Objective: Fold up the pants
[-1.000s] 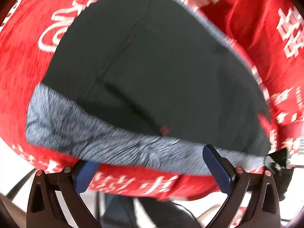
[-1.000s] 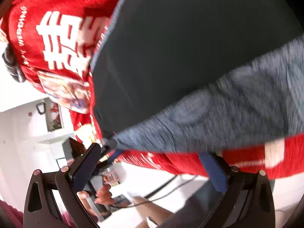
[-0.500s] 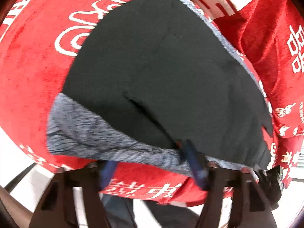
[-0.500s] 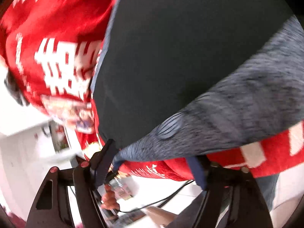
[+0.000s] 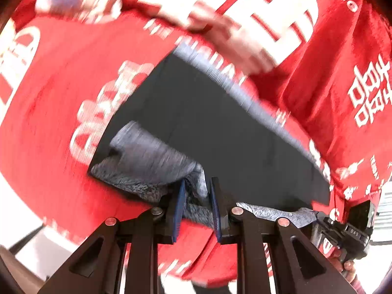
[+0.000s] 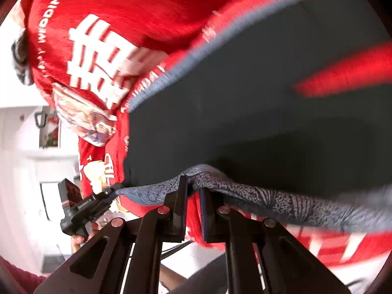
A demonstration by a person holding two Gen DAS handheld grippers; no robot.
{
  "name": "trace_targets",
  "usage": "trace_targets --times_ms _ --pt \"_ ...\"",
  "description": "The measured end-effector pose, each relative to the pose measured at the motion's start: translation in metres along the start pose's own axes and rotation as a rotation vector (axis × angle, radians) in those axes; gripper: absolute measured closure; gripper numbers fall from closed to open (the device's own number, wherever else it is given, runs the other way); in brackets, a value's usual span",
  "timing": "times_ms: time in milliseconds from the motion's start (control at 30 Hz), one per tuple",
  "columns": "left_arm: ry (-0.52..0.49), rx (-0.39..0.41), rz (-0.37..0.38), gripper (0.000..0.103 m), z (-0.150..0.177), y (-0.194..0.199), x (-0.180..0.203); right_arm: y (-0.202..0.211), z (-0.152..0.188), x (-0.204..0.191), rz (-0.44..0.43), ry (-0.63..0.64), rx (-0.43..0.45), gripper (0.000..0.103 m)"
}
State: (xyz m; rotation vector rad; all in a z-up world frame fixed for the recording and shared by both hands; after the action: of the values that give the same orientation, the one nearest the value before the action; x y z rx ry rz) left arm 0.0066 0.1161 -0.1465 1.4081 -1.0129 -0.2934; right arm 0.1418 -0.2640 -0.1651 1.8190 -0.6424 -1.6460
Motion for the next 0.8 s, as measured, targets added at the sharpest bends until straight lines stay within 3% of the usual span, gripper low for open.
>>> trace_targets --times_ms 133,233,267,333,400,467,500,567,700,800 --pt "-0.072 0.095 -0.07 0.081 -0.064 -0.024 0.029 0.004 -0.075 -0.014 0.013 0.11 0.013 0.093" --pt "-0.081 0.156 -0.182 0.081 -0.108 -0.059 0.03 -0.011 -0.139 -0.014 0.028 0.124 0.038 0.093" --pt "-0.087 0.16 -0.237 0.081 -0.122 -0.075 0.028 -0.023 -0.164 -0.008 0.013 0.107 0.036 0.093" --pt "-0.076 0.129 -0.312 0.081 -0.137 -0.098 0.021 -0.046 -0.19 -0.005 0.064 0.108 0.036 0.093" --pt "-0.043 0.121 -0.29 0.08 -0.142 -0.098 0.015 -0.064 -0.202 -0.004 0.137 0.099 0.011 0.089" --pt "-0.04 0.151 -0.266 0.074 -0.137 -0.091 0.011 -0.067 -0.195 -0.019 0.04 0.078 -0.008 0.085" --pt "-0.047 0.147 -0.28 0.066 -0.135 -0.093 0.009 -0.061 -0.183 -0.028 -0.01 0.087 -0.02 0.07" --pt "-0.038 0.122 -0.294 0.065 -0.131 -0.101 0.004 -0.043 -0.15 -0.042 -0.084 0.092 -0.043 0.049" --pt "-0.019 0.111 -0.273 0.065 -0.125 -0.101 -0.001 -0.021 -0.076 -0.047 -0.228 -0.011 -0.159 0.04" --pt "-0.036 0.113 -0.26 0.065 -0.122 -0.097 0.001 -0.016 -0.034 -0.03 -0.251 -0.156 -0.194 0.03"
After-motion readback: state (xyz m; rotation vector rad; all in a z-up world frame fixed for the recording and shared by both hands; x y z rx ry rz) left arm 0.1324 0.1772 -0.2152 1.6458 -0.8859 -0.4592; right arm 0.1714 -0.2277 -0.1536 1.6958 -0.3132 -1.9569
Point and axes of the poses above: each gripper's, at about its wrist camera, not at the fingertips, and y roughly against the way its jaws point, x to its right, z to its underside, the point moved 2 cm from there along -y, roughly the way its jaws point
